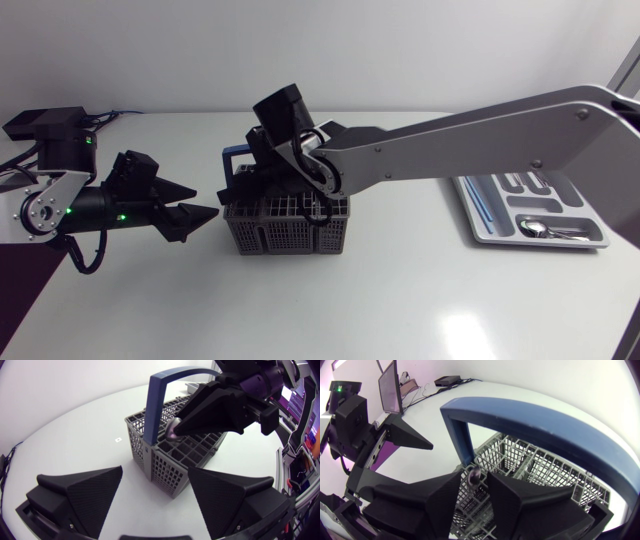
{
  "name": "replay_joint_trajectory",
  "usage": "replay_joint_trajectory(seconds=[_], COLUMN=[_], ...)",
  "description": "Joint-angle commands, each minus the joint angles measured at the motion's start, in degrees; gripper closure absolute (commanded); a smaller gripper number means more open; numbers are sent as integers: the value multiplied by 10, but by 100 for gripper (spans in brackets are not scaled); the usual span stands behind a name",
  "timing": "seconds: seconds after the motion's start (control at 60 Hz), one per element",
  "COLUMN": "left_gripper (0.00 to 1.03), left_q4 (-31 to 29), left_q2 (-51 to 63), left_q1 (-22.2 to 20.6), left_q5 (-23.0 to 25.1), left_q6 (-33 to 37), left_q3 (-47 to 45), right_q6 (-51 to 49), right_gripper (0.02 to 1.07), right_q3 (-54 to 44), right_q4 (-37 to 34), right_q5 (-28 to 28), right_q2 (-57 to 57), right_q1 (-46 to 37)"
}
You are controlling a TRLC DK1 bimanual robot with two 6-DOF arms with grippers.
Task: Unload the cutlery basket into the drawer organizer.
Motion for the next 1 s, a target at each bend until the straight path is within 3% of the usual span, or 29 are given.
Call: replay_joint_trajectory(seconds=[0.0,0.2,0.4,0.983], left_gripper=[12,12,12,12], left_q4=[3,3,3,3], left_q2=[-4,-6,-6,-12], left_q1=[-2,-2,-3,-9], left_q5=[9,9,9,9], left_q6=[13,12,13,12], left_q3=[-15,-15,-17,-22], right_q6=[18,18,16,16], right_gripper=[71,81,102,102], right_q3=[16,21,21,7], right_q4=[5,3,3,6], right_q5=[-6,-13,-20,-50], right_q2=[19,25,27,-11], right_q1=[6,8,8,5])
